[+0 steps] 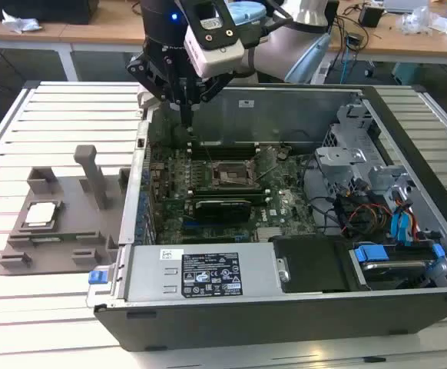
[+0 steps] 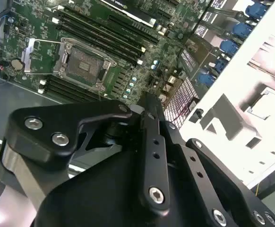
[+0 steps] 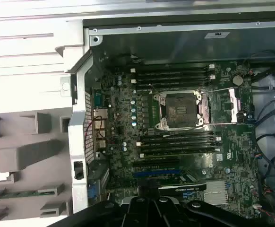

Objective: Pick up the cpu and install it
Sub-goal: 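Reach for the cpu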

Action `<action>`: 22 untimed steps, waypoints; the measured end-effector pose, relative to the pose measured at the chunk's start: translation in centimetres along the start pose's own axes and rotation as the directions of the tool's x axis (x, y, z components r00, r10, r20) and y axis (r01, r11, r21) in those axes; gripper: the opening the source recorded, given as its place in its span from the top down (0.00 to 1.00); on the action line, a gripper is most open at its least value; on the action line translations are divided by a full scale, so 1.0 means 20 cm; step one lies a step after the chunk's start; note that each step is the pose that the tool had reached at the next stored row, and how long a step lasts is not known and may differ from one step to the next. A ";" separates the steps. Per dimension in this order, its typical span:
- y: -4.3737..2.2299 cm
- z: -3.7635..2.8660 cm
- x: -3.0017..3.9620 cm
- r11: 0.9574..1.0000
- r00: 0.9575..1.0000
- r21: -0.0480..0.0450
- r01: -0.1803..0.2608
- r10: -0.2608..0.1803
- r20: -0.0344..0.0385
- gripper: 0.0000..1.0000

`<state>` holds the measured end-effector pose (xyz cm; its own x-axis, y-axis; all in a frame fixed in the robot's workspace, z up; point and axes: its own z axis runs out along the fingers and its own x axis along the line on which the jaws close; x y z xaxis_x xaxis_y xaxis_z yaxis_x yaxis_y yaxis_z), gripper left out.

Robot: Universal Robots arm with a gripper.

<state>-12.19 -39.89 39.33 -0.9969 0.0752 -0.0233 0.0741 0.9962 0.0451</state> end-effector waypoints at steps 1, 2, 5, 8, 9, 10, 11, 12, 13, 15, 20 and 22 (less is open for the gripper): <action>0.000 0.000 0.000 1.000 1.000 0.000 0.000 0.000 0.000 0.89; 0.000 0.000 0.005 1.000 1.000 0.000 0.000 0.000 0.000 0.89; -0.007 -0.002 0.093 1.000 1.000 0.000 0.000 0.000 0.000 0.89; -0.012 -0.004 0.163 1.000 1.000 0.000 0.000 0.000 0.000 0.89; -0.014 -0.004 0.191 1.000 1.000 0.000 0.000 0.000 0.000 0.89; -0.015 -0.004 0.208 1.000 1.000 0.000 0.000 0.000 0.000 0.89; -0.016 -0.004 0.220 1.000 1.000 0.000 0.000 0.000 0.000 0.89; -0.018 -0.005 0.242 1.000 1.000 0.000 0.000 0.000 0.000 0.89; -0.019 -0.005 0.254 1.000 1.000 0.000 0.000 0.000 0.000 0.89; -0.020 -0.005 0.275 1.000 1.000 0.000 0.000 0.000 0.000 0.89; -0.026 -0.007 0.347 1.000 1.000 0.000 0.000 0.000 0.000 0.89; -0.030 -0.008 0.406 1.000 1.000 0.000 0.000 0.000 0.000 0.89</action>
<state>-20.34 -39.88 39.26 -0.9969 0.0753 -0.0233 0.0742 0.9962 0.0451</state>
